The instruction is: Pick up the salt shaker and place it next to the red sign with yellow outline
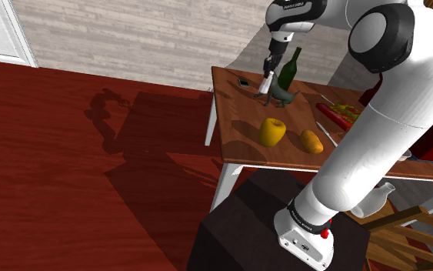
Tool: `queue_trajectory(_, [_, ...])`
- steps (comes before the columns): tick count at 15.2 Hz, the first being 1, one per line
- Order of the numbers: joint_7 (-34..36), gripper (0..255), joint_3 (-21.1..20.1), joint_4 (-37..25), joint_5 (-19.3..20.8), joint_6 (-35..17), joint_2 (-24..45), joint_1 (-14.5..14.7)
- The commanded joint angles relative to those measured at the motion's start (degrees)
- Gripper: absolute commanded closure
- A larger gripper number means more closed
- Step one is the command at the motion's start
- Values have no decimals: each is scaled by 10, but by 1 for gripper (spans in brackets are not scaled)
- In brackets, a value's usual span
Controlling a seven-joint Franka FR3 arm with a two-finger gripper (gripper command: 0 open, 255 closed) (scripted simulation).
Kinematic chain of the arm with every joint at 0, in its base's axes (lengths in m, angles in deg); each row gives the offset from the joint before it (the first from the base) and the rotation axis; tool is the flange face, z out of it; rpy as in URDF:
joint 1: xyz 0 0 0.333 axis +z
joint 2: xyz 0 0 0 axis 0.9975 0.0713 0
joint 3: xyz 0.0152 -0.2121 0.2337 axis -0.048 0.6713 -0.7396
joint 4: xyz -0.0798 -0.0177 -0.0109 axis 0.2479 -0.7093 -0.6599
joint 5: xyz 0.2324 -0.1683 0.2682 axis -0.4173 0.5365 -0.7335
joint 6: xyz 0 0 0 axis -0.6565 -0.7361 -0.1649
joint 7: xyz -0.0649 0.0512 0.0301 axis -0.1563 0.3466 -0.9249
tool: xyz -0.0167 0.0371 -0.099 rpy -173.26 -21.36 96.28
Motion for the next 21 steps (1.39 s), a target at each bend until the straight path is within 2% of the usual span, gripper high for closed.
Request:
queue_trajectory(1, [-1, 255, 0, -15, 0, 16, 0, 0])
queue_trajectory(9, [-4, 255, 1, -72, 0, 74, -2, -1])
queue_trajectory(21, [-154, 255, 74, -41, 3, 56, -27, -78])
